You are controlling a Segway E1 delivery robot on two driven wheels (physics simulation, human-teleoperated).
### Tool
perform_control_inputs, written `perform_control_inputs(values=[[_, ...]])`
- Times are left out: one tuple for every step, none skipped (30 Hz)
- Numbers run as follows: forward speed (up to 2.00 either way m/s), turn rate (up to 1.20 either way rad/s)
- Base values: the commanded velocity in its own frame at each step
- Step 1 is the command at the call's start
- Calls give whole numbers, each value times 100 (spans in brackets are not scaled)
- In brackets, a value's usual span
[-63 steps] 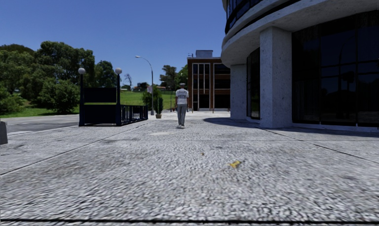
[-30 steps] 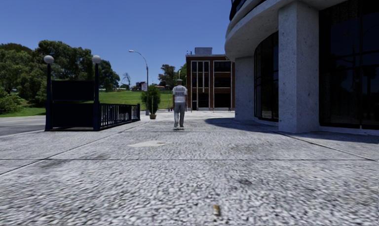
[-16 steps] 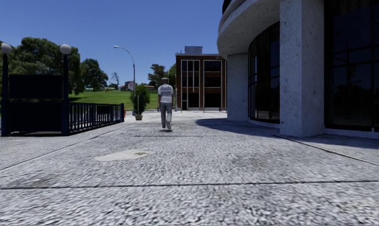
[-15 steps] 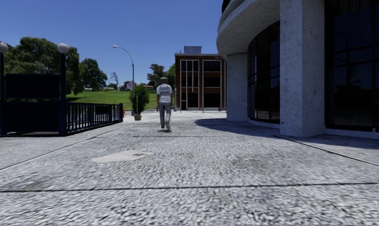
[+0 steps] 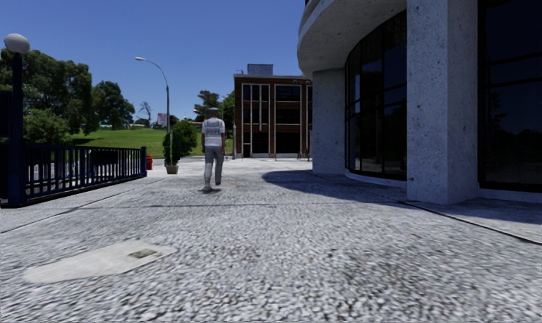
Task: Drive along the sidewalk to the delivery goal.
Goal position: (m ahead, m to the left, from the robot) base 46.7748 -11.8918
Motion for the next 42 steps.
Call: perform_control_inputs(values=[[200,-26],[200,-26],[200,-26],[200,-26],[200,-26],[200,-26],[200,-26],[200,-26],[200,-26],[200,-26],[200,-26],[200,-26],[200,-26],[200,-26],[200,-26],[200,-26],[200,-26],[200,-26],[200,-26],[200,-25],[200,-20],[200,-3],[200,0],[200,0],[200,0],[200,0],[200,0],[200,0],[200,0],[200,0],[200,0],[200,0],[200,0],[200,0],[200,0],[200,0],[200,0],[200,0],[200,0],[200,0],[200,0],[200,0]])
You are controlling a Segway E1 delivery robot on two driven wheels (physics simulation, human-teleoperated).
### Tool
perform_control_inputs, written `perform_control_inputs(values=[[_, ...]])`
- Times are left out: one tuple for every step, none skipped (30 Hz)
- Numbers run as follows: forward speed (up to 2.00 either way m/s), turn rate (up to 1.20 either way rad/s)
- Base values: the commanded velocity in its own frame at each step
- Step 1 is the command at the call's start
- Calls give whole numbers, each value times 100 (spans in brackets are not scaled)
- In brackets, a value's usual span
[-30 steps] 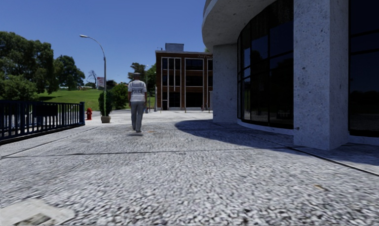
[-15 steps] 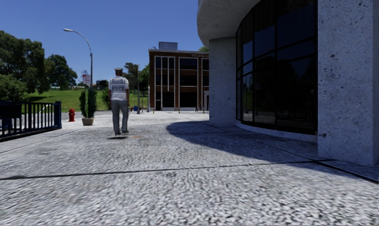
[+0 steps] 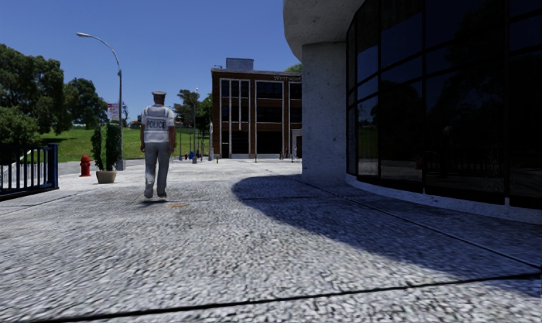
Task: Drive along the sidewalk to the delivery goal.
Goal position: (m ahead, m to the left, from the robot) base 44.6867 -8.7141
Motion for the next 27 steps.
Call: perform_control_inputs(values=[[200,0],[200,0],[200,0],[200,0],[200,0],[200,0],[200,0],[200,0],[200,0],[200,0],[200,0],[200,0],[200,0],[200,0],[200,0],[200,0],[200,0],[200,0],[200,0],[200,0],[200,0],[200,0],[200,0],[200,0],[200,0],[200,3],[200,6]])
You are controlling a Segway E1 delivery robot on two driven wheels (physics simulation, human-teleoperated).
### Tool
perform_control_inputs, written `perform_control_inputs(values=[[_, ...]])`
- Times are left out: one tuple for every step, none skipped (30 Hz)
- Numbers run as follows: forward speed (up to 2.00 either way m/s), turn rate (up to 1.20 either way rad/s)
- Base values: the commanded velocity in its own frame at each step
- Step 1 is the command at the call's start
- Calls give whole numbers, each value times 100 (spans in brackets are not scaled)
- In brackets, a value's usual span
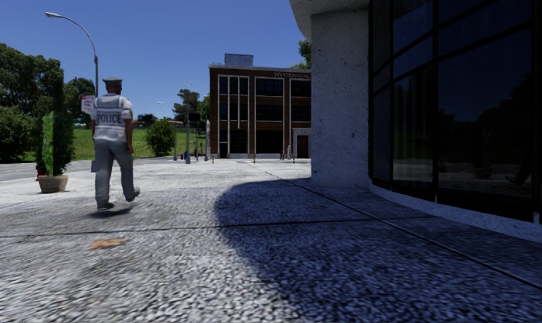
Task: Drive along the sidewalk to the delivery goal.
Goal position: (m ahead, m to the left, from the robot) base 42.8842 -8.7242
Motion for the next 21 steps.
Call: perform_control_inputs(values=[[200,7],[200,7],[200,11],[200,13],[200,14],[200,14],[200,14],[200,15],[200,17],[200,19],[200,22],[200,22],[200,24],[200,26],[200,26],[200,26],[200,26],[200,26],[200,26],[200,27],[200,29]])
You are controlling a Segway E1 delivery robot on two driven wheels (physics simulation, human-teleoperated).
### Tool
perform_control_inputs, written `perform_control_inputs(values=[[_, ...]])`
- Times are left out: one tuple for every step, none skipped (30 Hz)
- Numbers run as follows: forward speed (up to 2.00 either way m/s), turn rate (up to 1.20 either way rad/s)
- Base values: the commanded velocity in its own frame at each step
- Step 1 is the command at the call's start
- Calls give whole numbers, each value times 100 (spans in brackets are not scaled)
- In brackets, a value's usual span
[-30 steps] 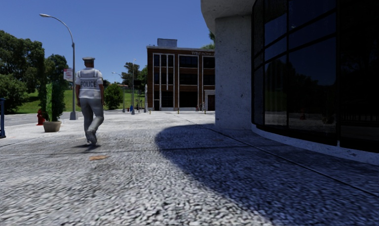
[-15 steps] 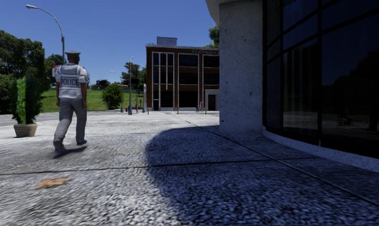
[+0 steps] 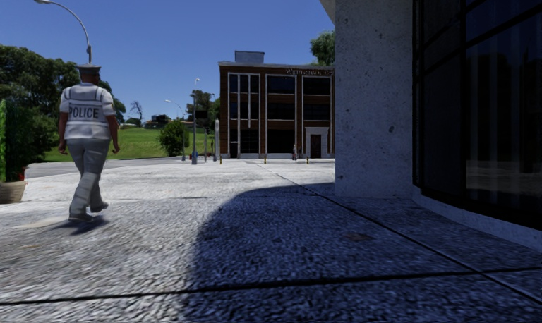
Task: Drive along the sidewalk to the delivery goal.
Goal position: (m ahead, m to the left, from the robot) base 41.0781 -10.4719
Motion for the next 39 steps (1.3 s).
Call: perform_control_inputs(values=[[200,29],[200,30],[200,30],[200,30],[200,30],[200,30],[200,30],[200,30],[200,30],[200,30],[200,30],[200,30],[200,30],[200,30],[200,30],[200,30],[200,30],[200,30],[200,0],[200,0],[200,0],[200,0],[200,0],[200,0],[200,0],[200,0],[200,0],[200,0],[200,0],[200,0],[200,0],[200,0],[200,0],[200,0],[200,0],[200,0],[200,0],[200,0],[200,0]])
